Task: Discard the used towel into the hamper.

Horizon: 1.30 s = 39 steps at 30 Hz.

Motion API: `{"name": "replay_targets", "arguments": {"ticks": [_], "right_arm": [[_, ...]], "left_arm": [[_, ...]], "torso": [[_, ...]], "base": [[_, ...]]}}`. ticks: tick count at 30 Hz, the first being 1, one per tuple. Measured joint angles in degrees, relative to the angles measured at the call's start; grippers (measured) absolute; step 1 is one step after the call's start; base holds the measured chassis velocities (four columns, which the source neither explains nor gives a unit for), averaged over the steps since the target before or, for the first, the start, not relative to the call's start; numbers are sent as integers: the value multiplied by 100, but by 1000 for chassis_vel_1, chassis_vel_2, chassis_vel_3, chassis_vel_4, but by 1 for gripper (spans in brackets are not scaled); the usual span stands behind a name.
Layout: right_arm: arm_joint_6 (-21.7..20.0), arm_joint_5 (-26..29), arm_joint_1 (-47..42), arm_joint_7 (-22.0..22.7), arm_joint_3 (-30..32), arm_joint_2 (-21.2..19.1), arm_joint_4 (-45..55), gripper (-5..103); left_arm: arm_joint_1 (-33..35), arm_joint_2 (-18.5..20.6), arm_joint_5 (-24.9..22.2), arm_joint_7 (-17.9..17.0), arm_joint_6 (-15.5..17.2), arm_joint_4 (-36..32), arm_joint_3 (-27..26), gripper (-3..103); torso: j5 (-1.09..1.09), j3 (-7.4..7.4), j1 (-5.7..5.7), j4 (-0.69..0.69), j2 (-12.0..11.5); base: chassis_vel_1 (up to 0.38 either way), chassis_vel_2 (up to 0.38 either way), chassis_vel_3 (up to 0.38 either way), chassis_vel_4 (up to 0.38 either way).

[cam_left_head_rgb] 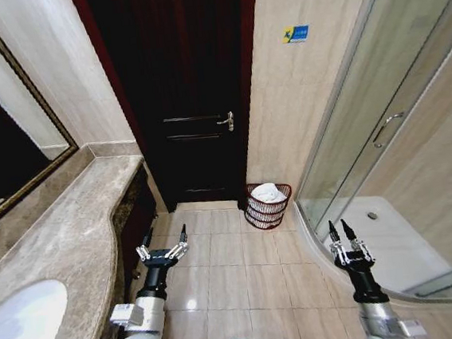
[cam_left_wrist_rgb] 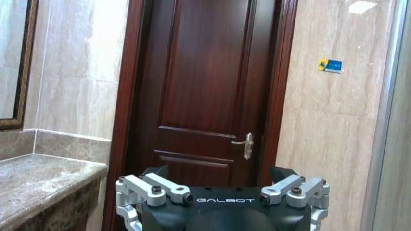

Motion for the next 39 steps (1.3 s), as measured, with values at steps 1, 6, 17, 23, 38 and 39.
{"name": "replay_targets", "arguments": {"ticks": [1, 6, 17, 23, 38, 39], "right_arm": [[-117, -37, -37, 127, -24, 2, 66, 33], [-1042, -91, -222, 995, -178, -22, 609, 33], [-1766, -500, -307, 1483, -50, -56, 1116, 33], [-1794, -513, -331, 1301, 31, -70, 1167, 33], [-1774, -505, -330, 1267, 35, -70, 1162, 33], [-1773, -504, -330, 1266, 35, -70, 1162, 33]], "left_arm": [[0, 0, 0, 0, 0, 0, 0, 100], [0, 0, 0, 0, 0, 0, 0, 100], [0, 0, 0, 0, 0, 0, 0, 100], [0, 0, 0, 0, 0, 0, 0, 100], [0, 0, 0, 0, 0, 0, 0, 100], [0, 0, 0, 0, 0, 0, 0, 100]], "torso": [[1, 0, 0, 0, 0], [-1, -1, -1, -1, -2], [-1, -7, -8, 0, -18], [-1, -9, -10, 0, -23], [0, -12, -14, 0, -30], [0, -13, -14, 0, -30]], "base": [[0, 0, 0, 0], [0, 0, 0, 0], [0, 0, 0, 0], [0, 0, 0, 0], [0, 0, 0, 0], [0, 0, 0, 0]]}}
